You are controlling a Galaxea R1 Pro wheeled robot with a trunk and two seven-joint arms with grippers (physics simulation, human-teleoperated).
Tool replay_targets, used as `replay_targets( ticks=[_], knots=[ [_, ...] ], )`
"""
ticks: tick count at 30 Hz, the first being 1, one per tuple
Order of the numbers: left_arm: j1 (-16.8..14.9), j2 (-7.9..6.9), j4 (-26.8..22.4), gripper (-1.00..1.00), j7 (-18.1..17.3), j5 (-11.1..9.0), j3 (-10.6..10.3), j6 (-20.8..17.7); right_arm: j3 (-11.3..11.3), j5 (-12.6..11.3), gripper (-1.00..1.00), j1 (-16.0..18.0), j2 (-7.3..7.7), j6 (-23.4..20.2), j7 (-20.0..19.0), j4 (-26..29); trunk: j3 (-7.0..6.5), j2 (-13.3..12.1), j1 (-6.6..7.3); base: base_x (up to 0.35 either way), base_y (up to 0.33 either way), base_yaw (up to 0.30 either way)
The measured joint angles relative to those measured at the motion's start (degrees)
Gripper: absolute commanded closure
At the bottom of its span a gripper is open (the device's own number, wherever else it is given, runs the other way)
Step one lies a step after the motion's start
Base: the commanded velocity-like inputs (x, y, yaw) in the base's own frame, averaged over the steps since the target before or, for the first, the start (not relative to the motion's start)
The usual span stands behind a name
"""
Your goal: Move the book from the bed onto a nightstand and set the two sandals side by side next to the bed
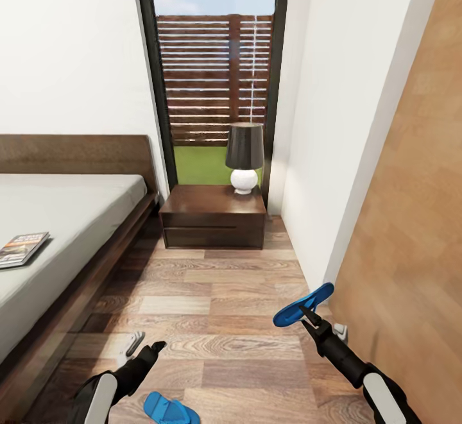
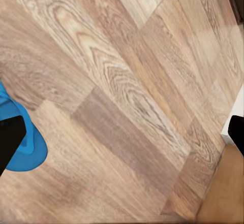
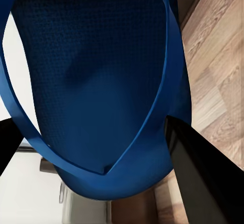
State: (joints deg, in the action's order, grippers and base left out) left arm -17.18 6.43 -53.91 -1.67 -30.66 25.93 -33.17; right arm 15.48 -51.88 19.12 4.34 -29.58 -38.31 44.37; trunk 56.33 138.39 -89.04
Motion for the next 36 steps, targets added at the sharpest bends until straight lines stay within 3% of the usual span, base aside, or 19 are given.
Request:
replay_targets(
  ticks=[12, 33, 36],
  knots=[
    [0.0, 0.04, 0.0, -1.00, 0.1, 0.0, -1.5, 0.0, 0.2, 0.2, 1.00, 0.0, 0.06, 0.0, 0.1, 0.0, 2.15, 4.8, -2.64, 0.000, 0.000, 0.000],
    [0.0, 0.70, -0.1, -1.00, 0.0, -0.1, -1.9, -0.4, 0.0, 0.2, 1.00, 0.0, -0.15, 0.0, 0.1, 0.0, 6.81, 5.1, -3.19, 0.000, 0.000, 0.000],
    [0.0, 0.75, 0.0, -1.00, 0.0, -0.1, -1.9, -0.4, 0.0, 0.1, 1.00, 0.0, -0.98, 0.0, 0.1, 0.0, 7.47, 5.1, -3.26, 0.000, 0.000, 0.000]
  ],
)
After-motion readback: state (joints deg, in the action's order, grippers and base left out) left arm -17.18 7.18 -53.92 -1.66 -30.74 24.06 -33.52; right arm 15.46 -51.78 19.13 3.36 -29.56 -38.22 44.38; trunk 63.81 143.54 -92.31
